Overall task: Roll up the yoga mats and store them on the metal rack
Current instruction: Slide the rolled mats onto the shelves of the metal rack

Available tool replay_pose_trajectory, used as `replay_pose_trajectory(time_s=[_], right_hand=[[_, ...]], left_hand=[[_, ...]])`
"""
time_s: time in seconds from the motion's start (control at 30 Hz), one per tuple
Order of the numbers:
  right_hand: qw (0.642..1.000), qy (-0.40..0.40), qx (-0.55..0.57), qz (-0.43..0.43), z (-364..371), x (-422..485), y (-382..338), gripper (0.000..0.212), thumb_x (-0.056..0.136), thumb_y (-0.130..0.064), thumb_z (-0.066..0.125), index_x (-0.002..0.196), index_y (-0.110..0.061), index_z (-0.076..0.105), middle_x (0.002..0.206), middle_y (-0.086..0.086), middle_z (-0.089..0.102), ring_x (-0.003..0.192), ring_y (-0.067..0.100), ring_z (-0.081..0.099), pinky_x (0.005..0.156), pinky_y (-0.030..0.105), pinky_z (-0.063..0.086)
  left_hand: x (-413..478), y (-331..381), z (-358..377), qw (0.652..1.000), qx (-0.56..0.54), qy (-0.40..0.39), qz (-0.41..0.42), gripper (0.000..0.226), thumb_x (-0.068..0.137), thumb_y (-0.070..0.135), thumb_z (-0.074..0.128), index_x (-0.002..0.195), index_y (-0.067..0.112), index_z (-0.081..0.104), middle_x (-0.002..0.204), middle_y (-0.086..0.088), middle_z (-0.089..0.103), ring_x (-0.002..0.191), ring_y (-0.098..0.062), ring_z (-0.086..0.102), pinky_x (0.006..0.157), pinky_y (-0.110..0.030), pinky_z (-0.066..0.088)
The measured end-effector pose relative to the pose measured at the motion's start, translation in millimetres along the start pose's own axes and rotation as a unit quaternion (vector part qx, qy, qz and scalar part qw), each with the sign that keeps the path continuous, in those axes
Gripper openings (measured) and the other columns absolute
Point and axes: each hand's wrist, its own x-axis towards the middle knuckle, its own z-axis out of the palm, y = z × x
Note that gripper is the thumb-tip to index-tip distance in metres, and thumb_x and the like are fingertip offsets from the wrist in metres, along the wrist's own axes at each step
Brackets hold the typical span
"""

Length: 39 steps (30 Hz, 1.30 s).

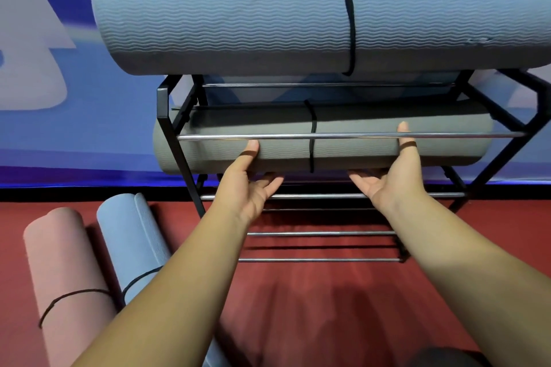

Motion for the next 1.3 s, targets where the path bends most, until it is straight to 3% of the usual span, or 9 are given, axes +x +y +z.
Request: replay_pose_trajectory(time_s=[0.27,0.47,0.6,0.7,0.77,0.87,0.97,1.07,1.3], right_hand=[[1.000,0.022,-0.003,0.006,-2.1,9.3,-2.2,0.111,0.059,-0.065,0.099,0.150,-0.028,0.048,0.133,0.016,0.064,0.113,0.047,0.069,0.092,0.075,0.056],[0.998,0.050,-0.042,-0.011,4.9,14.0,-1.1,0.115,0.059,-0.076,0.091,0.155,-0.033,0.045,0.145,0.008,0.061,0.128,0.042,0.063,0.112,0.075,0.042],[0.999,0.043,-0.018,-0.011,4.6,13.6,1.1,0.110,0.059,-0.070,0.095,0.151,-0.032,0.048,0.139,0.011,0.062,0.121,0.043,0.065,0.098,0.076,0.052],[0.999,0.033,-0.002,-0.003,4.3,13.3,0.0,0.109,0.059,-0.066,0.099,0.148,-0.029,0.048,0.133,0.014,0.063,0.114,0.044,0.068,0.086,0.075,0.058],[1.000,0.024,-0.002,0.002,5.0,12.0,-0.9,0.104,0.064,-0.066,0.097,0.148,-0.026,0.048,0.132,0.015,0.064,0.112,0.044,0.070,0.085,0.074,0.059],[1.000,0.010,0.014,0.011,3.0,12.6,-2.0,0.095,0.069,-0.063,0.095,0.144,-0.023,0.052,0.131,0.016,0.067,0.112,0.045,0.070,0.087,0.075,0.058],[0.998,-0.025,0.047,0.026,-4.3,13.9,-3.3,0.076,0.081,-0.048,0.090,0.141,-0.021,0.053,0.134,0.020,0.065,0.116,0.049,0.067,0.093,0.080,0.052],[0.996,-0.063,0.058,0.038,-13.7,16.8,-2.5,0.058,0.088,-0.032,0.079,0.138,-0.017,0.054,0.139,0.023,0.062,0.122,0.052,0.064,0.098,0.082,0.047],[0.999,-0.014,0.029,0.007,-6.9,10.1,-9.0,0.092,0.072,-0.042,0.099,0.147,-0.020,0.051,0.133,0.020,0.067,0.115,0.045,0.070,0.096,0.071,0.057]], left_hand=[[4.6,2.7,-0.2,1.000,0.012,0.000,-0.025,0.050,0.094,0.032,0.081,0.137,0.015,0.063,0.135,-0.014,0.069,0.119,-0.042,0.069,0.104,-0.062,0.056],[5.3,3.5,1.5,0.999,0.036,0.009,-0.021,0.048,0.095,0.034,0.080,0.137,0.015,0.066,0.118,-0.010,0.075,0.093,-0.027,0.077,0.104,-0.056,0.058],[7.8,4.6,-1.6,0.998,0.051,0.012,-0.017,0.049,0.093,0.038,0.081,0.136,0.018,0.065,0.130,-0.012,0.071,0.106,-0.034,0.075,0.101,-0.055,0.060],[11.1,3.3,0.2,0.998,0.065,0.015,-0.009,0.052,0.092,0.040,0.082,0.137,0.021,0.063,0.129,-0.010,0.073,0.092,-0.029,0.081,0.098,-0.057,0.061],[13.4,0.6,2.3,0.997,0.069,0.016,-0.007,0.053,0.093,0.042,0.081,0.139,0.022,0.062,0.129,-0.009,0.074,0.093,-0.029,0.081,0.099,-0.057,0.060],[15.1,-2.4,3.8,0.999,0.030,0.003,-0.017,0.051,0.096,0.037,0.077,0.141,0.019,0.062,0.136,-0.014,0.071,0.115,-0.038,0.073,0.104,-0.061,0.056],[15.9,-7.4,-1.3,0.996,-0.078,-0.047,-0.016,0.025,0.095,0.016,0.071,0.119,0.009,0.069,0.137,-0.018,0.070,0.124,-0.042,0.069,0.106,-0.069,0.050],[15.4,-13.3,-6.0,0.993,-0.098,-0.067,-0.019,0.013,0.095,0.011,0.066,0.108,0.012,0.068,0.135,-0.016,0.071,0.121,-0.043,0.071,0.108,-0.067,0.049],[24.2,-13.8,-2.2,0.998,-0.042,-0.039,0.013,0.033,0.099,0.028,0.074,0.129,0.018,0.065,0.134,-0.014,0.070,0.123,-0.036,0.068,0.100,-0.065,0.056]])
